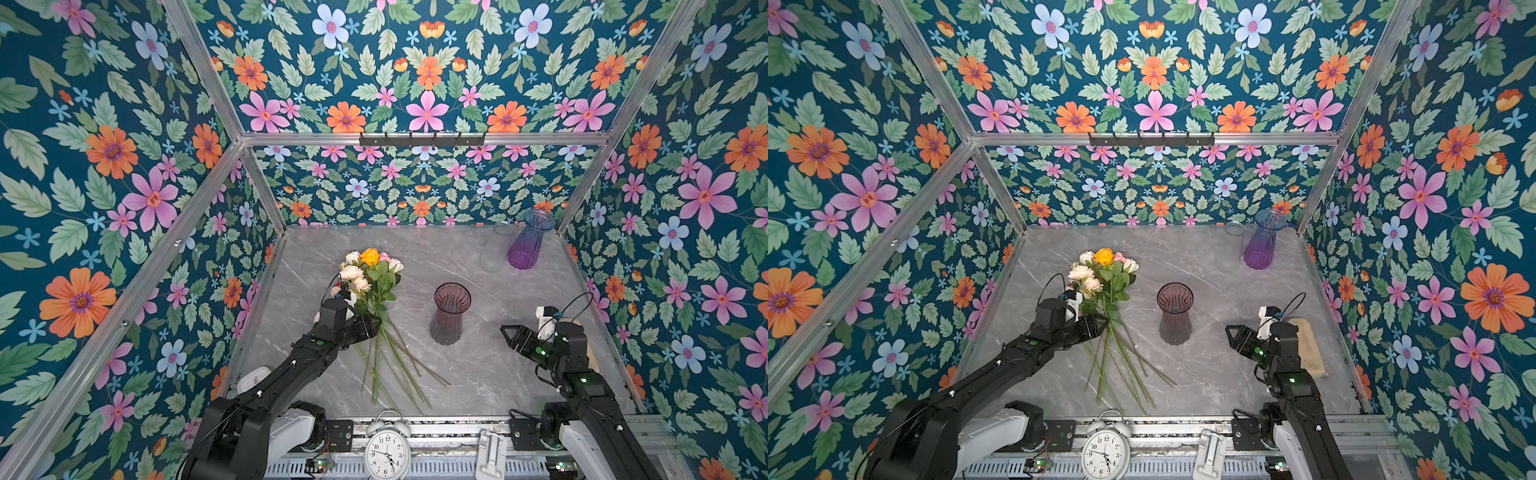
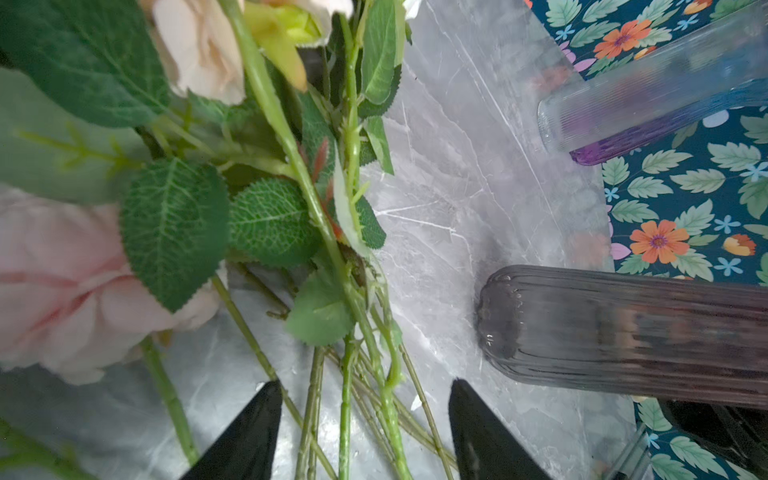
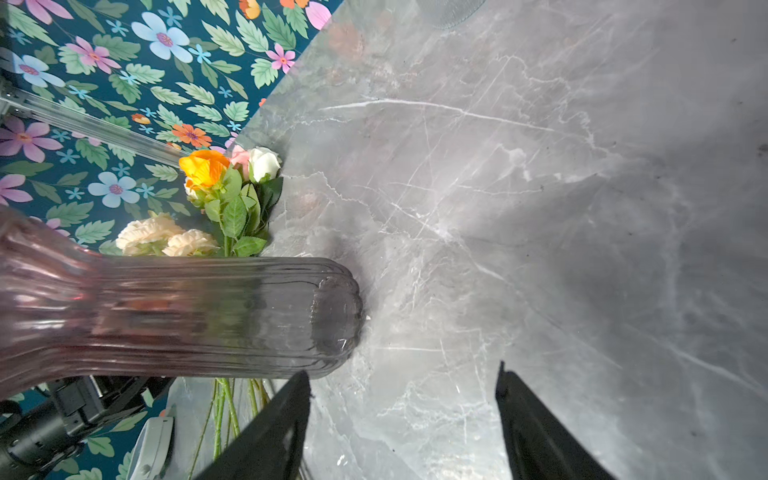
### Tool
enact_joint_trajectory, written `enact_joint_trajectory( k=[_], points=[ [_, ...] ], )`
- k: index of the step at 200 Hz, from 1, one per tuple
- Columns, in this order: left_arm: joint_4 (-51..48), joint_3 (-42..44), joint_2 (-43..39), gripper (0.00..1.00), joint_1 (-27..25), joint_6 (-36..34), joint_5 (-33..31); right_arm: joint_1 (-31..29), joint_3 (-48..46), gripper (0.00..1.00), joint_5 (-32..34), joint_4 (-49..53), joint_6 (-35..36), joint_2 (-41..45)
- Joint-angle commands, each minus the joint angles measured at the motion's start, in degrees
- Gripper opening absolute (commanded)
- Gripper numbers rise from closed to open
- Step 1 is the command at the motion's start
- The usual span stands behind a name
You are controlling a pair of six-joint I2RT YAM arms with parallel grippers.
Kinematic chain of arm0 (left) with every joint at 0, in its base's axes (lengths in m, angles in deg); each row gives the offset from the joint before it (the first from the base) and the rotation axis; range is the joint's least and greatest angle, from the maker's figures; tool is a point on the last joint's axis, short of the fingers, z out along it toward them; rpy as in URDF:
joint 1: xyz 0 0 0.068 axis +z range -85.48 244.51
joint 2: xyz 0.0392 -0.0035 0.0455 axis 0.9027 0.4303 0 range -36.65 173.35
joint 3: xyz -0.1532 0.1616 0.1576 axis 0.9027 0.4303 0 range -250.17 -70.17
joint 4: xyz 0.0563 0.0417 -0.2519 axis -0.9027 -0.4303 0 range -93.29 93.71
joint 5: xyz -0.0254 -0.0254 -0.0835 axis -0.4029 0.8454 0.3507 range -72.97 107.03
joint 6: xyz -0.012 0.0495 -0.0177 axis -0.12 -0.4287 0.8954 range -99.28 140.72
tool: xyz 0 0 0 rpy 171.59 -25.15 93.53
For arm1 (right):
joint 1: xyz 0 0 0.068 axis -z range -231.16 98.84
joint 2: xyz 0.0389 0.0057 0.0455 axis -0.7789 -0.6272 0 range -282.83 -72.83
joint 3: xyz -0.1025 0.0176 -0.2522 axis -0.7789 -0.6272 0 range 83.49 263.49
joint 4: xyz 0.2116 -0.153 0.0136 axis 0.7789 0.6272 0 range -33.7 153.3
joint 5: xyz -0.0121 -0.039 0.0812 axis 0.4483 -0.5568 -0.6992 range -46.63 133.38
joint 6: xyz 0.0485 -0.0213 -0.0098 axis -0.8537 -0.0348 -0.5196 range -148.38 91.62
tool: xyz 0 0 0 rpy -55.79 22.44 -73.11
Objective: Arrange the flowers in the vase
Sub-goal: 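Grasp a white rose stem in the bunch with the left gripper, then lift the white rose upward out of the bunch with left gripper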
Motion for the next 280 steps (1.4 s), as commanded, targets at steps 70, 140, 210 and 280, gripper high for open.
enact_joint_trajectory(
  k=[70,140,210,280],
  points=[
    [0.00,-4.21,6.24,0.52,-5.94,0.84,-3.99,0.02,-0.53,0.72,-0.01,-0.35,0.20,1.32],
    [2.39,-1.80,6.31,0.42,-6.61,3.04,-4.06,-0.04,-0.84,0.71,-0.40,-0.32,0.24,2.49],
    [11.49,2.90,7.80,0.31,-7.51,8.42,-0.32,-0.02,-0.99,0.71,-0.48,-0.29,0.23,3.09],
    [12.48,3.26,3.63,0.00,-7.97,9.74,0.01,-0.02,-1.11,0.71,-0.51,-0.33,0.21,3.27]
  ],
)
